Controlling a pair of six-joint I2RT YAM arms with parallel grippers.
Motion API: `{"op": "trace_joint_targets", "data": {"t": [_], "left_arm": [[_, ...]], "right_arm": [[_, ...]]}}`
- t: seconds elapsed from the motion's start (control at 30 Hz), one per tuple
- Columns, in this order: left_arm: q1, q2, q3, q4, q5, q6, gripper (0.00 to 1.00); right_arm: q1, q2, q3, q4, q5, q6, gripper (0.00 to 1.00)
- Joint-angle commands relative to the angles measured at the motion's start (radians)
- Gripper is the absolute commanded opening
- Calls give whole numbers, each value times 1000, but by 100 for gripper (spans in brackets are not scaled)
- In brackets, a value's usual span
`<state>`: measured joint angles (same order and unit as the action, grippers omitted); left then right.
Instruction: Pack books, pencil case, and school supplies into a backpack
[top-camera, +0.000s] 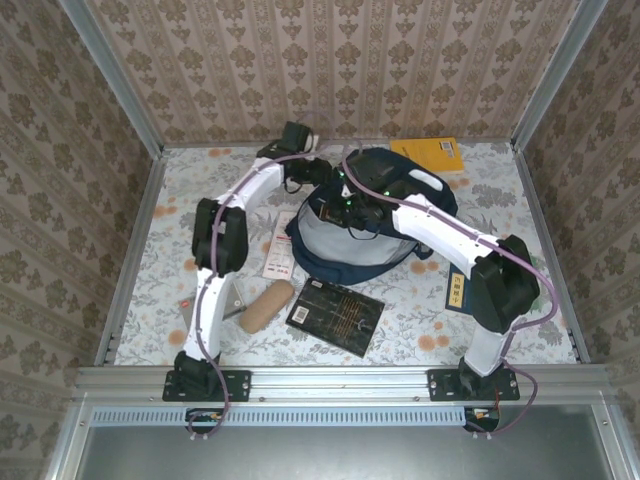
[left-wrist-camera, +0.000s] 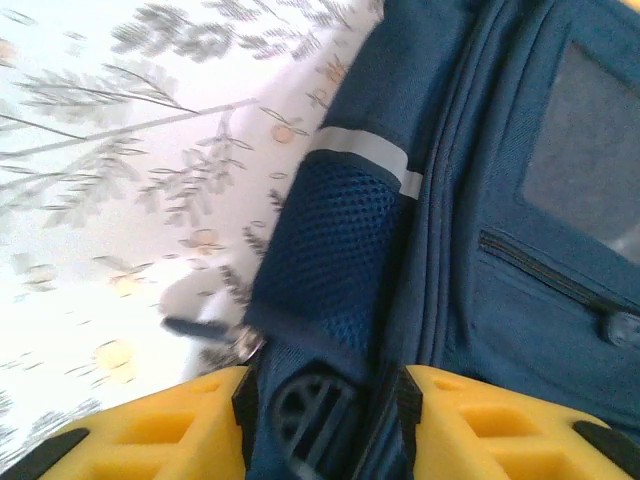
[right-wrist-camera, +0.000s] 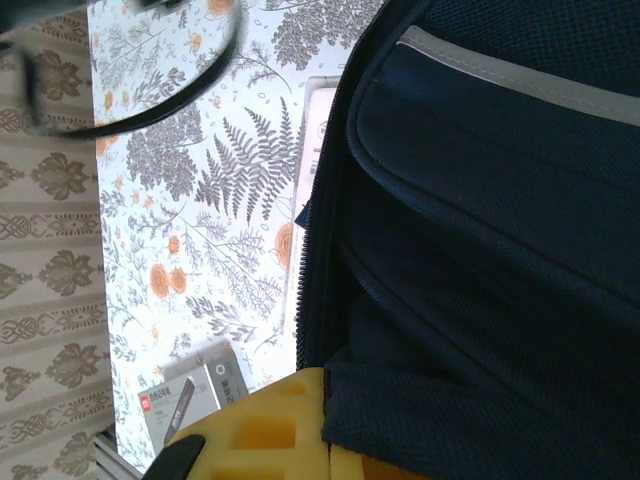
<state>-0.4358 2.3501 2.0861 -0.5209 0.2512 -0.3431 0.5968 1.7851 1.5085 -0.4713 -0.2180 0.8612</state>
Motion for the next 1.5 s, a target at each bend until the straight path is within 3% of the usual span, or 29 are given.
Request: {"op": "trace_joint_targets", "data": {"t": [0.0,0.17,0.27,0.33,0.47,0.53,0.6,0.73,1.03,1.23,1.47], "left_arm": [[45,-211,-103,46,11,28,45],[46,-438,-351,124,-19,26,45],[48,-559,-503,159,-45,14,46],[49,-629,-593,178,-72,-7,50],[60,-751,-773,235,-56,-89,68],[60,-800,-846,254,-38,-144,70],[60,-850,-918,268,-17,-196,75],[48,-950,-1043,255,-26,-267,74],[-13,-1167,-1252,241,-158,-343,73],[-186,-1278,-1311,123,-311,-475,72],[-475,-1376,-1394,-5,-492,-835,71]], "right_arm": [[-12,47,70,46,-35,-42,8],[-29,135,148,22,-37,-59,13],[-28,150,169,20,-64,-54,28],[-26,141,164,18,-76,-53,34],[-23,97,144,-39,-49,-116,48],[-25,63,118,-60,-28,-174,52],[-25,24,82,-124,-3,-244,54],[-15,-65,-44,-146,20,-371,54],[118,-125,-322,-150,104,-560,55],[126,-88,-384,-101,136,-504,59],[145,-127,-496,-4,133,-405,63]]}}
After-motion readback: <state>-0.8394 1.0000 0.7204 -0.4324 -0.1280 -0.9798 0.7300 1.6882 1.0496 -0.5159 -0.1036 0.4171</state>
